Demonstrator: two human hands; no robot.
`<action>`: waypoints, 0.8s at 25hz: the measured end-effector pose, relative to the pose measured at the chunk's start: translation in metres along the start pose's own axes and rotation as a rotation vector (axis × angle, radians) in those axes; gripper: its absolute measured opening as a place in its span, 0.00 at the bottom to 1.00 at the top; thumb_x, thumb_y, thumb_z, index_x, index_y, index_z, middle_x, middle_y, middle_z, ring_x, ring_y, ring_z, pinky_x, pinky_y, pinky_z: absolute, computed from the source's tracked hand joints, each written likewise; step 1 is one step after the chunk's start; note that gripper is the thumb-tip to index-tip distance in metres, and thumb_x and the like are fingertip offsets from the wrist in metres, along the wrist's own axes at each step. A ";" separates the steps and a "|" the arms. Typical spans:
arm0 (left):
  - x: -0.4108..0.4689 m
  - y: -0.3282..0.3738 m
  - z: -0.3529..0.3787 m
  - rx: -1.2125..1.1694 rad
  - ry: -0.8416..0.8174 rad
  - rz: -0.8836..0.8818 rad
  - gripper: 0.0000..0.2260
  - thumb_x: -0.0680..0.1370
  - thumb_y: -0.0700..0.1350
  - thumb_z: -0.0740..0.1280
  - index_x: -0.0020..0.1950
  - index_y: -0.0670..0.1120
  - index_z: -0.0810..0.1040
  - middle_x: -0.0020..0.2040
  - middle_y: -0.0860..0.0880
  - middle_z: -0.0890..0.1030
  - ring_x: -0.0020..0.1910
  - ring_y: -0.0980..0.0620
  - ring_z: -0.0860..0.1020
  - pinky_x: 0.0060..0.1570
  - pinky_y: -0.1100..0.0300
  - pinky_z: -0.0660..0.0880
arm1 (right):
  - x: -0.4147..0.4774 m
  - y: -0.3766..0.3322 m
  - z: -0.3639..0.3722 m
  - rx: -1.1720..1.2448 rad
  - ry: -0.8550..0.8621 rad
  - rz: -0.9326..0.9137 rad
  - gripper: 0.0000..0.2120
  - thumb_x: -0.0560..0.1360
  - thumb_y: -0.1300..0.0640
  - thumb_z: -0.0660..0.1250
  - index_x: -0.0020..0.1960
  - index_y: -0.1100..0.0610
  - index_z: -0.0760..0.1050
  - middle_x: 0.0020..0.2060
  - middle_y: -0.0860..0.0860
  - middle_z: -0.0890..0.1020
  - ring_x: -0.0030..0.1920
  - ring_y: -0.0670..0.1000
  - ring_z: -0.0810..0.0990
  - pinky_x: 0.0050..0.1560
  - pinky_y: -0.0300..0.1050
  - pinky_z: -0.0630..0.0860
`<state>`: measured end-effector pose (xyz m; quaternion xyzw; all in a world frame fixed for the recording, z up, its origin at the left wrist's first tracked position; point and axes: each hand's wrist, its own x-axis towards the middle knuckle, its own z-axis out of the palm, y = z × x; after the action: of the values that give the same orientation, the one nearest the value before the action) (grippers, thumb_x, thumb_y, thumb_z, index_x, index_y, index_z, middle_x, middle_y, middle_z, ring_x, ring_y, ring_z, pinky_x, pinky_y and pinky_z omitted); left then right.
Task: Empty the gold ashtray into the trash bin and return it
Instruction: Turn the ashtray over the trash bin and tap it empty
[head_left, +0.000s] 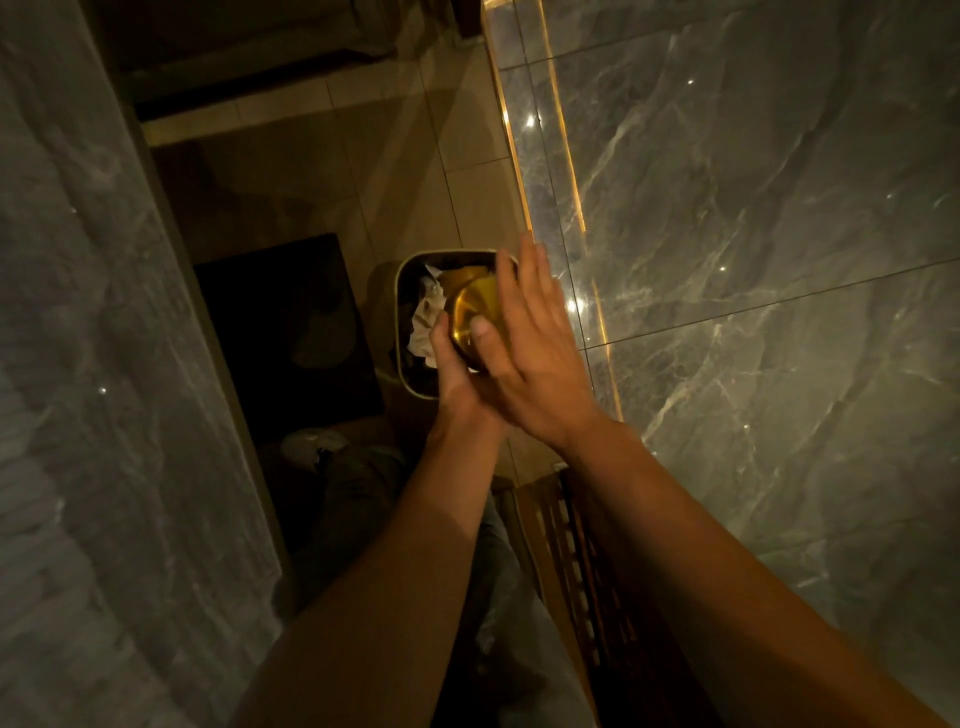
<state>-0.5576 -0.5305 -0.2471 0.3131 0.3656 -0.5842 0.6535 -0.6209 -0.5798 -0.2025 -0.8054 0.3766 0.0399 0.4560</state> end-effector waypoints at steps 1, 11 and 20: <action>0.001 -0.001 0.004 -0.008 0.002 -0.003 0.26 0.78 0.65 0.59 0.56 0.48 0.86 0.58 0.46 0.85 0.59 0.45 0.83 0.58 0.48 0.77 | 0.000 -0.001 0.000 0.010 -0.040 0.044 0.29 0.84 0.48 0.51 0.80 0.55 0.43 0.78 0.51 0.38 0.79 0.52 0.36 0.79 0.52 0.36; -0.004 -0.003 0.011 0.005 -0.003 -0.009 0.32 0.77 0.65 0.58 0.75 0.47 0.70 0.73 0.45 0.74 0.73 0.45 0.70 0.75 0.44 0.60 | -0.005 0.006 0.012 -0.022 -0.027 0.075 0.31 0.83 0.46 0.49 0.80 0.56 0.40 0.80 0.57 0.41 0.78 0.51 0.34 0.79 0.55 0.37; -0.008 -0.003 0.019 -0.032 -0.068 -0.009 0.34 0.78 0.67 0.56 0.75 0.45 0.69 0.75 0.44 0.71 0.75 0.42 0.67 0.76 0.45 0.59 | -0.001 0.011 0.004 0.094 -0.150 0.043 0.30 0.83 0.48 0.54 0.80 0.54 0.45 0.80 0.53 0.43 0.78 0.48 0.35 0.77 0.48 0.35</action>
<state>-0.5586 -0.5429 -0.2301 0.2809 0.3540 -0.5913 0.6680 -0.6276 -0.5790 -0.2123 -0.7696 0.3598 0.0921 0.5195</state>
